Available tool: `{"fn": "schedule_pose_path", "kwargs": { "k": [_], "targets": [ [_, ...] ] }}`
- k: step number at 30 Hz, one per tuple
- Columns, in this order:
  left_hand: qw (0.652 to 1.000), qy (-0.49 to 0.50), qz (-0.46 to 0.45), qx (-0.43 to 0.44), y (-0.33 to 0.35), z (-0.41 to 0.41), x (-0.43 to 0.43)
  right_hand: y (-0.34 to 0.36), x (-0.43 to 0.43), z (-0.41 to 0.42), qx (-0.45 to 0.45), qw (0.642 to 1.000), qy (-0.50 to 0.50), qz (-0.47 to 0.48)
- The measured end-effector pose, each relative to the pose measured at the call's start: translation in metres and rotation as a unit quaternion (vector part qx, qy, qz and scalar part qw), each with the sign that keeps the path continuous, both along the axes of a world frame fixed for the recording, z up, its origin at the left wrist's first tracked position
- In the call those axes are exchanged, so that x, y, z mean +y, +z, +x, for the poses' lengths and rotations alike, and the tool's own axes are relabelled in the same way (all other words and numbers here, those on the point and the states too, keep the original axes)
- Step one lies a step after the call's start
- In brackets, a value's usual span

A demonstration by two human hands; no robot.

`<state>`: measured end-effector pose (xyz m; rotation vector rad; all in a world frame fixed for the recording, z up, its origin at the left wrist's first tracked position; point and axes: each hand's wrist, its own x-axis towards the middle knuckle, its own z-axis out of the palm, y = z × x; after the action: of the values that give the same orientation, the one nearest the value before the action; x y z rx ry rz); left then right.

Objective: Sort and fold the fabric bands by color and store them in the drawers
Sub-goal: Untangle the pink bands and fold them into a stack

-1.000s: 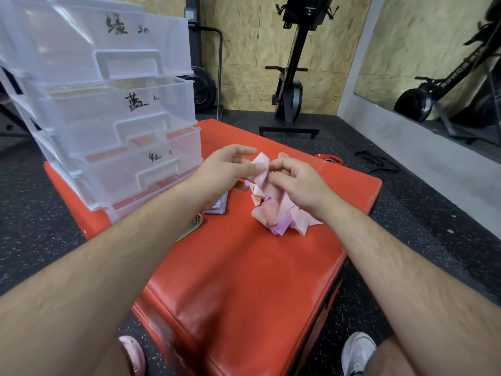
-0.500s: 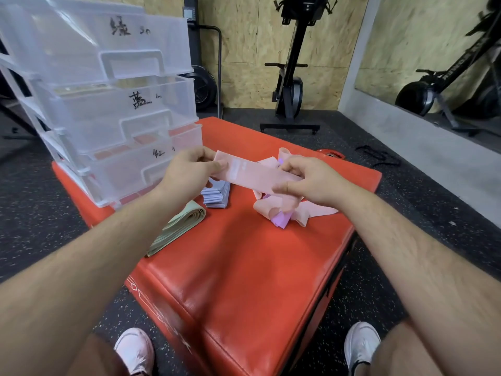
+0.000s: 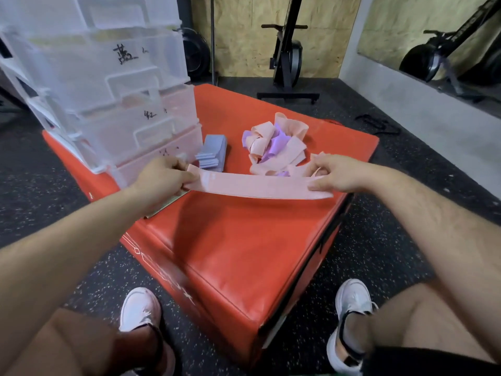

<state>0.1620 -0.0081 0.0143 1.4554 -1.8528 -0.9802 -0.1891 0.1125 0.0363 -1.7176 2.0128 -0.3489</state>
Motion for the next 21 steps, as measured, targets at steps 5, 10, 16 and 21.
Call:
{"fn": "schedule_pose_path", "kwargs": {
  "k": [5,10,16,21],
  "targets": [
    [0.996,-0.024,0.009,-0.086,-0.038,0.002,0.008,-0.029,0.004,0.009,0.066,0.997,-0.004,0.043],
    [0.98,-0.069,-0.095,-0.159,-0.052,0.003,0.011,-0.039,0.012,0.001,0.068,0.997,-0.024,0.024],
    [0.951,-0.134,-0.19,-0.206,-0.058,-0.001,0.011,-0.04,0.018,0.002,0.047,0.998,-0.023,0.021],
    [0.92,-0.176,-0.243,-0.252,-0.059,-0.001,0.007,-0.042,0.021,0.003,0.095,0.995,-0.013,0.016]
  ]
}}
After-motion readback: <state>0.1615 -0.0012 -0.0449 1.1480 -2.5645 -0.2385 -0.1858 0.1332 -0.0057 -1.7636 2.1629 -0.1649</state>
